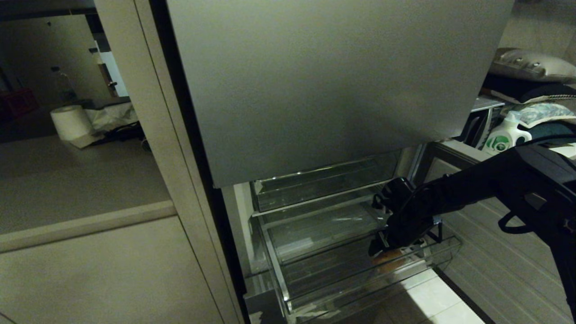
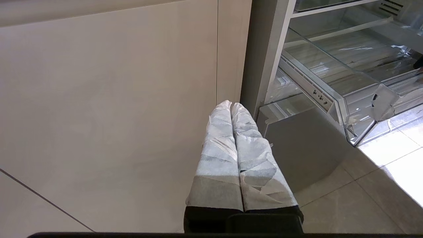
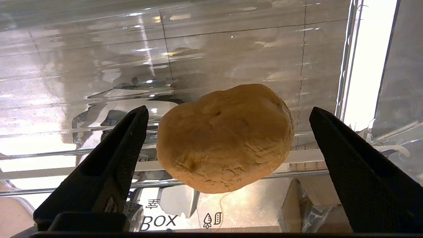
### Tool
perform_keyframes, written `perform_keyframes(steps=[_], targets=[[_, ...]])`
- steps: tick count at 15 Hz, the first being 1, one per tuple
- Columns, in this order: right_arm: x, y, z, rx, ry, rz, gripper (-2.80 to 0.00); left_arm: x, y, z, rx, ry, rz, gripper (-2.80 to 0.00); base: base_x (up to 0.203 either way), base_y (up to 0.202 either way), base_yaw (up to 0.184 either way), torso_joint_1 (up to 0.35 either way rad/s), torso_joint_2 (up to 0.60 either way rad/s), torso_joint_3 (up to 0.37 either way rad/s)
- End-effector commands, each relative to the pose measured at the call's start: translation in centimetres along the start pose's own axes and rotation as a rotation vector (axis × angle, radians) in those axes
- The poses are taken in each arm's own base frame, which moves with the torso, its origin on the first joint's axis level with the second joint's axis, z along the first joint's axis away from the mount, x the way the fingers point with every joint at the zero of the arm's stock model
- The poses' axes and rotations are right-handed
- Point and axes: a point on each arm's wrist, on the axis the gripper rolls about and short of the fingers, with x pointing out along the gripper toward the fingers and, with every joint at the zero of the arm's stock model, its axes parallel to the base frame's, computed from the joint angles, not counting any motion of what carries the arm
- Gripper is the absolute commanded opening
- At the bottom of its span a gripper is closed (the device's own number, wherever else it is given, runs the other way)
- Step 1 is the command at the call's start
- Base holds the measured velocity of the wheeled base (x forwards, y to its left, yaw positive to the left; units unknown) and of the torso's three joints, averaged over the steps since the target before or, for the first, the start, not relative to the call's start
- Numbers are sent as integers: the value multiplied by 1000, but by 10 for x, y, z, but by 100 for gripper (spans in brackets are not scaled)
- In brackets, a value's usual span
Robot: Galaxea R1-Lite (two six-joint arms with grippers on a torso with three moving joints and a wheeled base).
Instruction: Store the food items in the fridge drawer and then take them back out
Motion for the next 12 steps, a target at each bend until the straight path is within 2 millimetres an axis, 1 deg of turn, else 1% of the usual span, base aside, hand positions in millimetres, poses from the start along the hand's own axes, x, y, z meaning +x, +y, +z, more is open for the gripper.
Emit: perform_keyframes(steps=[1, 5, 12], targets=[[3, 0, 0, 9, 11, -19, 0, 0, 0, 0, 0, 1, 0, -280, 0, 0, 0, 0, 0, 0], [7, 0, -4, 11, 29, -46, 0, 0, 0, 0, 0, 1, 0, -280, 0, 0, 0, 0, 0, 0], [6, 0, -7, 27, 61, -46, 0, 0, 0, 0, 0, 1, 0, -280, 0, 0, 0, 0, 0, 0]])
